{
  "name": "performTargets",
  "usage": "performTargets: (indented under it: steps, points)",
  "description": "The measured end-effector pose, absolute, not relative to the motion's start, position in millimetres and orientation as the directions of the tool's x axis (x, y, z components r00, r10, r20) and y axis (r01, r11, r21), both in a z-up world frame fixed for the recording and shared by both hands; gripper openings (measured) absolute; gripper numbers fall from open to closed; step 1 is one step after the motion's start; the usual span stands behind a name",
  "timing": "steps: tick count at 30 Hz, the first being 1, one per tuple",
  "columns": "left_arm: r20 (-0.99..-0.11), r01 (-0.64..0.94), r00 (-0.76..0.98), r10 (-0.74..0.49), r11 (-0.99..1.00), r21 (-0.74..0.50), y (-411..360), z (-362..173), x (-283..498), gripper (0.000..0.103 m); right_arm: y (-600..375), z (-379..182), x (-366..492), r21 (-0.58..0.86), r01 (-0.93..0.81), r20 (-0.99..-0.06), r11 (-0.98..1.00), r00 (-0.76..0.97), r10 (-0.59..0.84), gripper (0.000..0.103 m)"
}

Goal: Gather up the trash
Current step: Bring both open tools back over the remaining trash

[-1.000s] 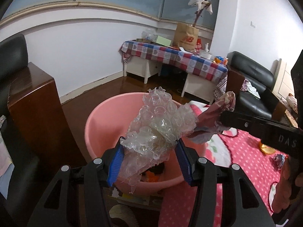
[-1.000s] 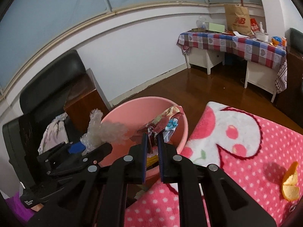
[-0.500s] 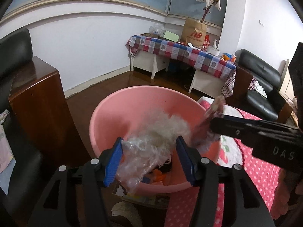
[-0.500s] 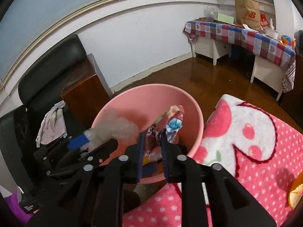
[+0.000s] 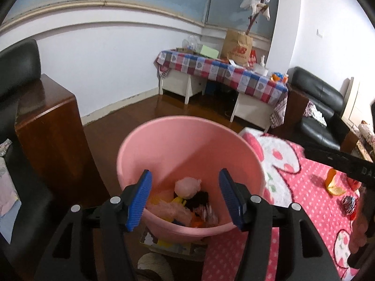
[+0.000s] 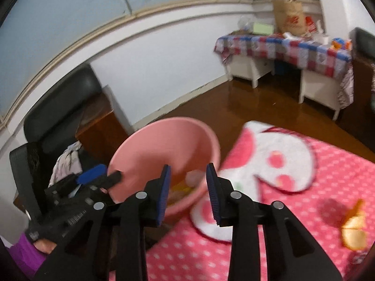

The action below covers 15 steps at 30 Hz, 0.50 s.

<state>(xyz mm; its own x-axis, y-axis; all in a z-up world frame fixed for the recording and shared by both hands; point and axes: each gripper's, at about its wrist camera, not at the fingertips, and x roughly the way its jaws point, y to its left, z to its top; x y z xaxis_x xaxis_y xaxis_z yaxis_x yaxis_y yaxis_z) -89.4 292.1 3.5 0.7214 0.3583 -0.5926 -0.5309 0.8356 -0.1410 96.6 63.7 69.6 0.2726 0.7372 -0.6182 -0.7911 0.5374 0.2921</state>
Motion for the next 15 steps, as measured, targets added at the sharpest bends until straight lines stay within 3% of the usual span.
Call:
performTargets:
  steps: [6,15]
  points:
    - [-0.577,-0.536,0.734,0.358,0.827,-0.168,281.4,18.7,-102.2,0.058,-5.7,73.1,90.9,0.241,-0.747,-0.607,0.619,0.382,0.697,0.032]
    - [-0.605,-0.461,0.749,0.271,0.869,-0.181,219.3,19.1,-95.3,0.058,-80.5,50.0,72.1,0.27,-0.677,-0.639,0.684,0.406,0.653,0.032]
